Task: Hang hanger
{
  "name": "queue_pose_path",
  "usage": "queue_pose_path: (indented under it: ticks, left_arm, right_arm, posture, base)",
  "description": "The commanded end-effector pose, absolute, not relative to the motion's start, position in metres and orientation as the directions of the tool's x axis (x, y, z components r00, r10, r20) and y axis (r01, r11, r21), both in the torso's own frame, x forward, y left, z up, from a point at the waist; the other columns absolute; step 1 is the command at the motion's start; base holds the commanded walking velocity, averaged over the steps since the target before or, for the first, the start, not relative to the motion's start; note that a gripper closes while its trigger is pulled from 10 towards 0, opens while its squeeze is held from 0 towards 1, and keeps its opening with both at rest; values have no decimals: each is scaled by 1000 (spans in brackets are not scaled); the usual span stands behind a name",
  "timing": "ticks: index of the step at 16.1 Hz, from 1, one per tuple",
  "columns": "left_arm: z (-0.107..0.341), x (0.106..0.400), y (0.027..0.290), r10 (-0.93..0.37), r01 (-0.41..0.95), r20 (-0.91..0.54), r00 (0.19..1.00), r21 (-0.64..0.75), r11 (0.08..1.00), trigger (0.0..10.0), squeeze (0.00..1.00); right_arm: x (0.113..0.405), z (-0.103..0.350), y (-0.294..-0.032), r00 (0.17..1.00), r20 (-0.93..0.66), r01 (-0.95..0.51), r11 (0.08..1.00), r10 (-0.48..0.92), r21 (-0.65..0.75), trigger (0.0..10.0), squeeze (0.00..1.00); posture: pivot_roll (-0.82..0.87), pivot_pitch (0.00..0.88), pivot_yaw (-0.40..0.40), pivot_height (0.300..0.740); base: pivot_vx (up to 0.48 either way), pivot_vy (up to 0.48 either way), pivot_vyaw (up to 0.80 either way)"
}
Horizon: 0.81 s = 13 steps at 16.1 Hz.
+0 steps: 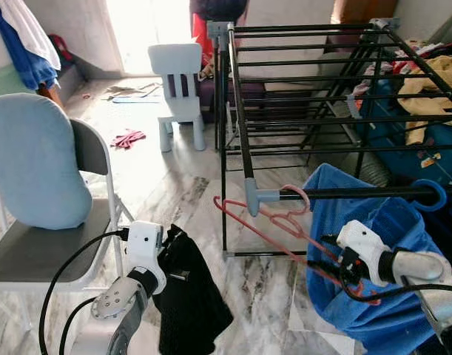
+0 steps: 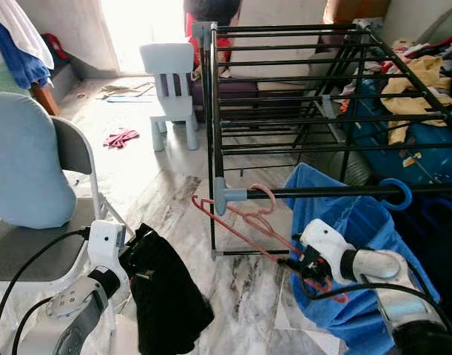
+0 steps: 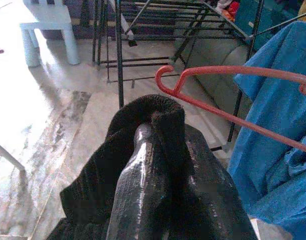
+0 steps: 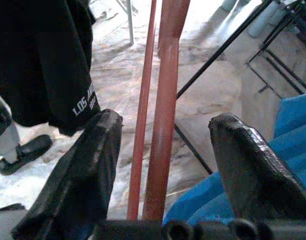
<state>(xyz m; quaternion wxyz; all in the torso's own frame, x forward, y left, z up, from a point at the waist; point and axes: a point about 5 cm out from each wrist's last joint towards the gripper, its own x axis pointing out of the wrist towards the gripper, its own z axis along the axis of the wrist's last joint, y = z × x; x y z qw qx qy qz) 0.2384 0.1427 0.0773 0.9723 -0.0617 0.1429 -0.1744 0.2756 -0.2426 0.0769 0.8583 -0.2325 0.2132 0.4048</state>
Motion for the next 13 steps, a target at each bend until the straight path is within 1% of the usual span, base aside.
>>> queue_pose_path:
  ticks: [1, 3, 5, 7, 13]
  left_arm:
    - [86, 242, 142, -365, 337, -223, 904, -152, 929, 10000, 0]
    - [86, 242, 141, -366, 338, -226, 903, -153, 928, 10000, 0]
    - [86, 243, 141, -371, 342, -229, 900, -154, 927, 10000, 0]
    - [85, 242, 141, -372, 343, -231, 899, -155, 926, 10000, 0]
    - [84, 241, 140, -373, 343, -240, 897, -155, 926, 10000, 0]
  right_arm:
    - [279, 78, -241, 583, -551, -795, 557, 597, -239, 0, 0]
    - [283, 78, -239, 582, -543, -798, 554, 605, -239, 0, 0]
    - [285, 77, -239, 558, -551, -816, 532, 621, -228, 0, 0]
    - [287, 77, -239, 555, -553, -818, 528, 621, -228, 0, 0]
    - [287, 74, -238, 531, -556, -836, 504, 639, -218, 0, 0]
  posture:
    - [-105, 0, 21, 740]
    - [-105, 0, 22, 740]
    - [-104, 0, 24, 740]
    - [-104, 0, 22, 740]
    - [-99, 0, 19, 740]
  base:
    - [0, 0, 0]
    - [0, 0, 0]
    - [0, 0, 0]
    - [0, 0, 0]
    - [0, 0, 0]
